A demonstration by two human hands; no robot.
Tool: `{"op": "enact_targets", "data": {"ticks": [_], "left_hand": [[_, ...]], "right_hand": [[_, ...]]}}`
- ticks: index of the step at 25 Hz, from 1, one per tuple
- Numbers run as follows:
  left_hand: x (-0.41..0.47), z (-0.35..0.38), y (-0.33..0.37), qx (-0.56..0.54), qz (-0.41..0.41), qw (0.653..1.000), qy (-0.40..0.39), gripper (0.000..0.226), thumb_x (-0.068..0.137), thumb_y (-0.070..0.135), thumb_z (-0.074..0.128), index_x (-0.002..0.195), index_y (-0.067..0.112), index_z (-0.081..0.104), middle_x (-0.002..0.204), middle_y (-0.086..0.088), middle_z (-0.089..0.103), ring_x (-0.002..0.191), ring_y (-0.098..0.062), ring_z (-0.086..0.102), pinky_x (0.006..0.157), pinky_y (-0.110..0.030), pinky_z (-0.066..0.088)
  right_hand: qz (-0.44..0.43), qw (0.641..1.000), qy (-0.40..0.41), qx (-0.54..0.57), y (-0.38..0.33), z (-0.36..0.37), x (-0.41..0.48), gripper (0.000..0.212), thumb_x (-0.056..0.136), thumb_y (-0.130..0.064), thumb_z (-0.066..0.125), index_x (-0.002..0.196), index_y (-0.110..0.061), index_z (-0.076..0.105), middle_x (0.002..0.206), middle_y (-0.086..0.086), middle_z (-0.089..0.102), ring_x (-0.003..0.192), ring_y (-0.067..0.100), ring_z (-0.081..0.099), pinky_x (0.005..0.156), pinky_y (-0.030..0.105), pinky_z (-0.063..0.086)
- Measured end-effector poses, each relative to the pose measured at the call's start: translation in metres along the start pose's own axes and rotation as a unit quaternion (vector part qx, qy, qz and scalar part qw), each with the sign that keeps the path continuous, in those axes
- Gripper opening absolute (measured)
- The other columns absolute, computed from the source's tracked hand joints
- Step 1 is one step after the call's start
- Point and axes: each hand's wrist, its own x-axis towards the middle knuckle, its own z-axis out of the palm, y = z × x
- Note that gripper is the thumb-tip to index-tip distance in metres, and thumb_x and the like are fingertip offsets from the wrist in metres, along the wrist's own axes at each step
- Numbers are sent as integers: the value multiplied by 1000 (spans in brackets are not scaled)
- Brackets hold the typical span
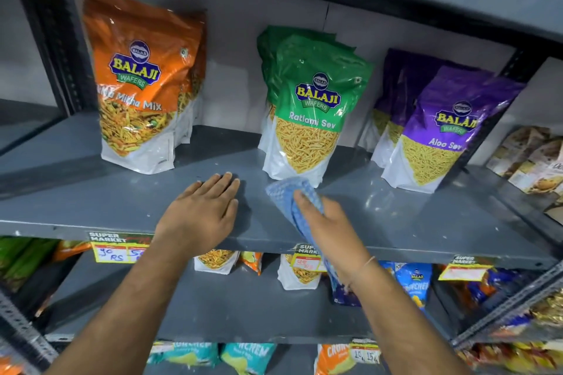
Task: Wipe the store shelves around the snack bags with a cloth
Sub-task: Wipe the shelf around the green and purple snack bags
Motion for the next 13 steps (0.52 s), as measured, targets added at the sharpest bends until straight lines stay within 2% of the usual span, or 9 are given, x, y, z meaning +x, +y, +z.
{"op": "enact_targets", "data": {"ticks": [3, 5, 7, 9, 11, 13], "left_hand": [[-2, -4, 3, -10, -4, 1000, -4, 72, 99, 54, -2, 166, 28, 7, 175, 9, 3, 162, -10, 1, 132, -35, 2], [-4, -7, 14, -45, -18, 999, 4, 63, 107, 47, 7, 166, 28, 9, 175, 8, 5, 161, -9, 2, 132, -35, 3], [-7, -6, 34, -76, -22, 996, 33, 67, 103, 46, 3, 166, 26, 13, 175, 7, 9, 161, -8, 5, 131, -34, 4], [-8, -3, 68, -85, 0, 994, 73, 72, 100, 47, 2, 166, 24, 18, 174, 6, 13, 161, -8, 7, 131, -34, 5], [-8, 1, 108, -93, 35, 990, 99, 71, 101, 47, 3, 165, 23, 23, 173, 6, 17, 161, -9, 9, 132, -34, 5], [-3, 7, 147, -96, 77, 986, 108, 69, 103, 45, 6, 163, 22, 30, 171, 6, 23, 160, -9, 14, 131, -34, 8]], "right_hand": [[114, 979, 53, 162, -4, -18, 10, 35, 96, -50, 57, 107, -20, 73, 101, -2, 80, 98, 18, 75, 90, 33, 56], [157, 947, 37, 277, 5, -31, 12, 50, 93, -59, 56, 121, -21, 71, 118, 7, 75, 111, 25, 71, 101, 41, 51], [159, 906, 26, 392, 16, -49, 9, 60, 96, -60, 50, 133, -15, 65, 137, 14, 64, 127, 30, 61, 113, 46, 41], [138, 874, 24, 464, 28, -78, 5, 66, 98, -61, 42, 137, -11, 61, 144, 16, 57, 134, 32, 55, 117, 49, 35], [112, 858, 17, 501, 39, -112, -2, 76, 95, -71, 38, 140, -14, 58, 147, 13, 55, 136, 33, 52, 118, 52, 31], [99, 863, 36, 493, 47, -151, -8, 87, 86, -80, 42, 143, -15, 54, 147, 13, 55, 137, 33, 51, 117, 56, 33]]}}
